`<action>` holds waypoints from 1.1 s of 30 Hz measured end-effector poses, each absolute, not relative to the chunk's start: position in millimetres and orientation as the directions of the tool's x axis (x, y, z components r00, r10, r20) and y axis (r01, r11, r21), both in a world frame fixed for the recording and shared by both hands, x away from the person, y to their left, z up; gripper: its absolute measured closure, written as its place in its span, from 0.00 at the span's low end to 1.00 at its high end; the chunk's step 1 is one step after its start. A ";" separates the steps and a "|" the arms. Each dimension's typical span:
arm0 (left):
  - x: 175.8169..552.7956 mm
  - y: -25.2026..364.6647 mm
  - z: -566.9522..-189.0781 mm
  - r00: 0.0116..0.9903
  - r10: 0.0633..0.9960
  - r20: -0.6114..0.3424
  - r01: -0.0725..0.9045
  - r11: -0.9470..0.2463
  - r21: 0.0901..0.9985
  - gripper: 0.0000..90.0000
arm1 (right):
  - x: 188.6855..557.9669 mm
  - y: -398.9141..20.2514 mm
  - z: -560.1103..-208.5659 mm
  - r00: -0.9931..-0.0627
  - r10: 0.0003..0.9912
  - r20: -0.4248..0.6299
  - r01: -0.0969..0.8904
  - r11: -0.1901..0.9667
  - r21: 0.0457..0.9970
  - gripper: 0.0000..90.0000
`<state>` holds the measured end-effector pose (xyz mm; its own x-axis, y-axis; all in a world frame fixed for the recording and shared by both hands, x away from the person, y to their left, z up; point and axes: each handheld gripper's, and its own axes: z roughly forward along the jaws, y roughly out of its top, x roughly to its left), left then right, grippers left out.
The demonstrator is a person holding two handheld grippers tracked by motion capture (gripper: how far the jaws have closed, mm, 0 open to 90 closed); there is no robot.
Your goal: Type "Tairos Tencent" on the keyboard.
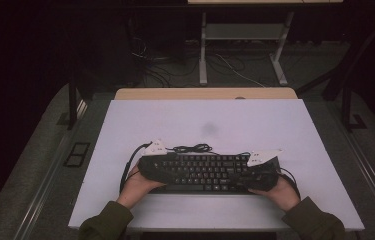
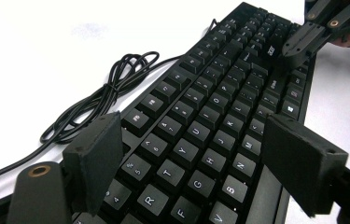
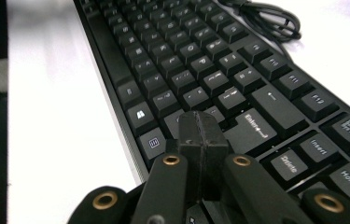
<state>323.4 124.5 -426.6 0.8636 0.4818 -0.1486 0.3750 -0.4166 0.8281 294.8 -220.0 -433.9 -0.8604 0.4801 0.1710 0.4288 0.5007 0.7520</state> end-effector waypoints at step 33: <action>328.0 123.5 -427.2 0.852 0.509 -0.127 0.399 -0.471 0.787 0.91 | 295.3 -215.0 -439.8 -0.860 0.484 0.161 0.435 0.532 0.726 0.99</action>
